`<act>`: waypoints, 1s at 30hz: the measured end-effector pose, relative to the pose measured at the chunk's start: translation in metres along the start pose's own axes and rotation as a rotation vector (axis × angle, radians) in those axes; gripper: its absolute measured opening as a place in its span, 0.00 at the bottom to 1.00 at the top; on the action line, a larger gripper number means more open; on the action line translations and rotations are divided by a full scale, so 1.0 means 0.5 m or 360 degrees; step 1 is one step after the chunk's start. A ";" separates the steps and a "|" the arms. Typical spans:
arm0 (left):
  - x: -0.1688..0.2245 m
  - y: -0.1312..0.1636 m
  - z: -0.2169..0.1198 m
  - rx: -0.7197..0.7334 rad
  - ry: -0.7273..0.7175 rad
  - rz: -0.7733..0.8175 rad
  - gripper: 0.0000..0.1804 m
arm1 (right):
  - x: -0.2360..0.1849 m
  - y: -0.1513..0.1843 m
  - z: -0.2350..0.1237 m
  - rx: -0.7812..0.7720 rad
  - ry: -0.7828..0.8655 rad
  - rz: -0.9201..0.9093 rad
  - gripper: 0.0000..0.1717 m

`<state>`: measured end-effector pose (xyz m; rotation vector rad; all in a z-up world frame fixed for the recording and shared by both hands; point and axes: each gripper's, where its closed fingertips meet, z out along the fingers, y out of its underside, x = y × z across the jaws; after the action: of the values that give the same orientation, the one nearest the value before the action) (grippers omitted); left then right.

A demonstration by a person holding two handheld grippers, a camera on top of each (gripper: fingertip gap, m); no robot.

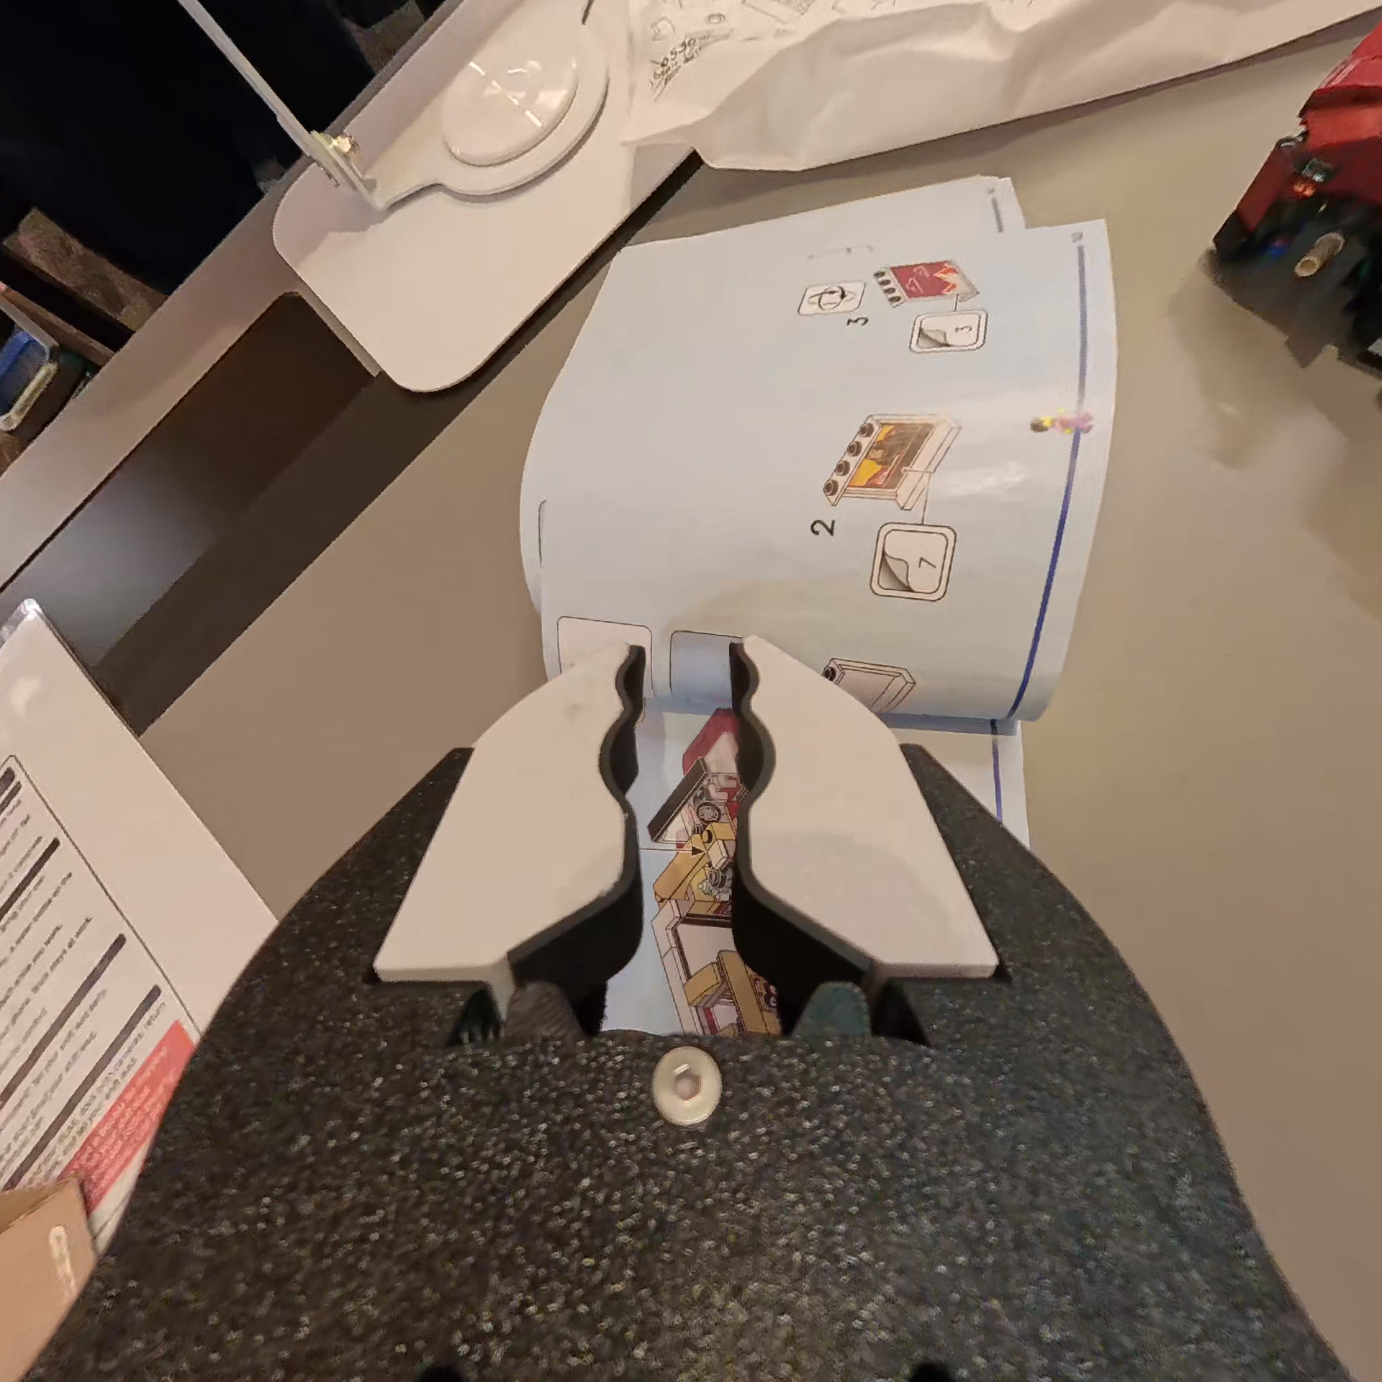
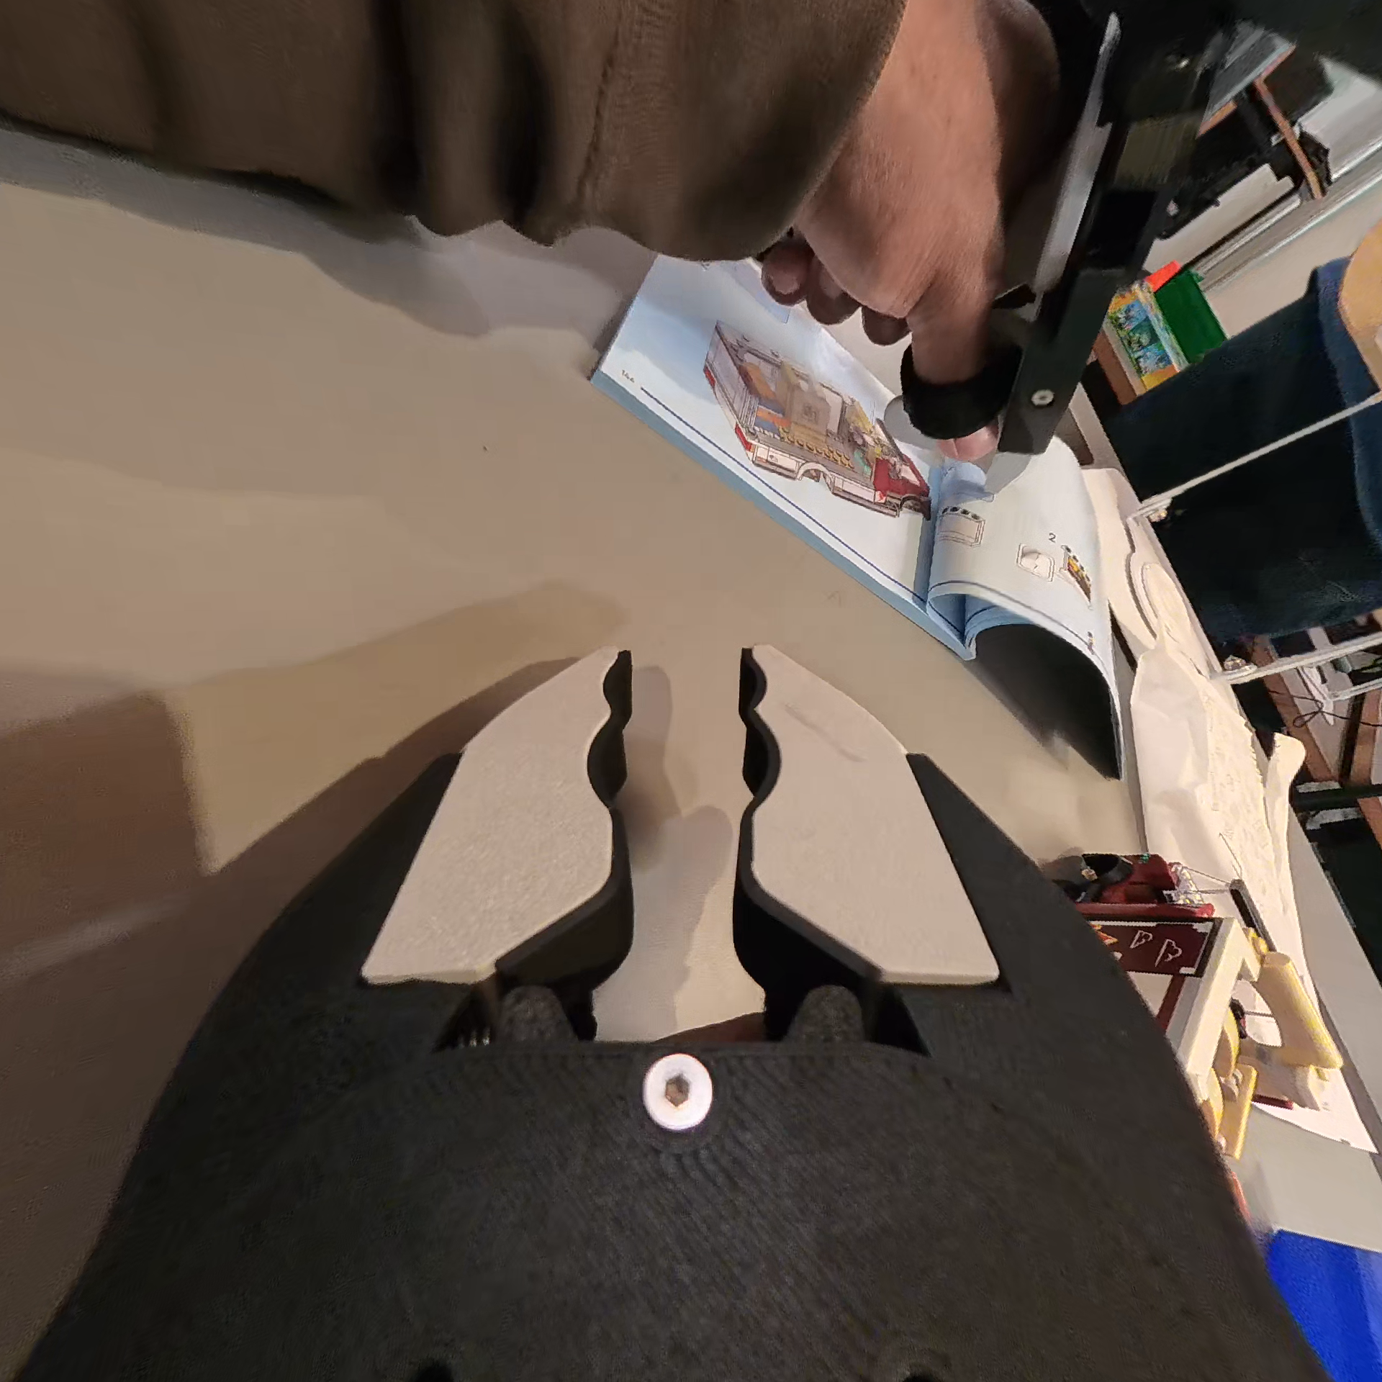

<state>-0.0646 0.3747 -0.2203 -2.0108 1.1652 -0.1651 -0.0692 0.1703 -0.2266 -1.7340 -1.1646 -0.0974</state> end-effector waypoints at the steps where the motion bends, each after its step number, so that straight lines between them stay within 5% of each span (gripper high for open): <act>1: -0.003 0.002 -0.004 0.0010 0.0002 -0.0017 0.12 | -0.001 0.000 0.001 -0.0003 0.0000 -0.0005 0.16; 12: 0.027 0.047 -0.025 -0.0128 0.0201 0.0031 0.13 | -0.004 0.002 0.004 -0.0020 -0.0005 -0.0028 0.16; 30: 0.055 -0.024 0.010 0.0114 0.0144 0.0024 0.13 | -0.005 0.002 0.005 -0.0018 -0.0009 -0.0032 0.16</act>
<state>-0.0382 0.3593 -0.2228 -1.9489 1.2134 -0.2886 -0.0706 0.1705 -0.2297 -1.7335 -1.1881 -0.1117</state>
